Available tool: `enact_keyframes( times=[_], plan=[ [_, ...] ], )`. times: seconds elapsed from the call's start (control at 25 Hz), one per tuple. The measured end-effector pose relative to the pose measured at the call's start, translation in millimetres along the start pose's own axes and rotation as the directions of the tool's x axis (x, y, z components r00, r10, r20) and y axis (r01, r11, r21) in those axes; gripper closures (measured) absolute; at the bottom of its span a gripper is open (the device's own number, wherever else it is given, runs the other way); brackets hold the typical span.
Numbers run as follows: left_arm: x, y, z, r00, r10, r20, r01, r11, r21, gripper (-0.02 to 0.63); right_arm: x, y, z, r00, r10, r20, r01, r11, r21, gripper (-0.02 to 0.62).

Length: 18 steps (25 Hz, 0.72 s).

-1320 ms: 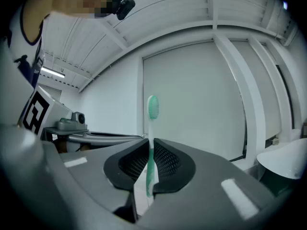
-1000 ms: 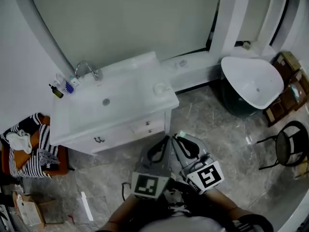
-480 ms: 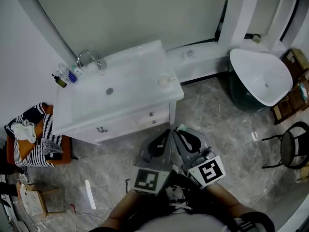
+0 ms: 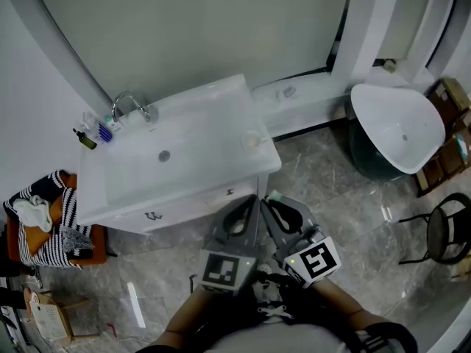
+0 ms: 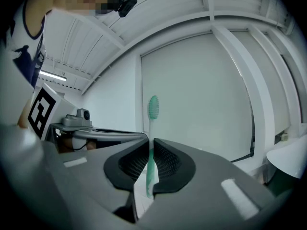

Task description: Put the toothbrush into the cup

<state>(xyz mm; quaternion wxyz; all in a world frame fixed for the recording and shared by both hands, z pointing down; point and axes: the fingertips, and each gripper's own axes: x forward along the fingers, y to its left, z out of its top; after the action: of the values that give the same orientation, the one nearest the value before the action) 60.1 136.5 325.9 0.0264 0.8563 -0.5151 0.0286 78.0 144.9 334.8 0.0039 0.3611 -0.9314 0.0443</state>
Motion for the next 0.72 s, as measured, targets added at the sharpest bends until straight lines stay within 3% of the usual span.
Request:
enact_keyframes(
  times=[0.44, 0.72],
  plan=[
    [88.6, 85.2, 20.8, 0.998, -0.052, 0.041, 0.051, 0.999, 0.004, 0.606, 103.7, -61.7, 22.1, 0.999, -0.044, -0.001, 0.044, 0.999, -0.031, 0.566],
    [124.0, 133.7, 12.7, 0.996, -0.088, 0.024, 0.089, 0.996, -0.008, 0.606, 161.3, -85.0, 17.9, 0.998, -0.067, -0.017, 0.066, 0.997, -0.048, 0.566]
  ],
)
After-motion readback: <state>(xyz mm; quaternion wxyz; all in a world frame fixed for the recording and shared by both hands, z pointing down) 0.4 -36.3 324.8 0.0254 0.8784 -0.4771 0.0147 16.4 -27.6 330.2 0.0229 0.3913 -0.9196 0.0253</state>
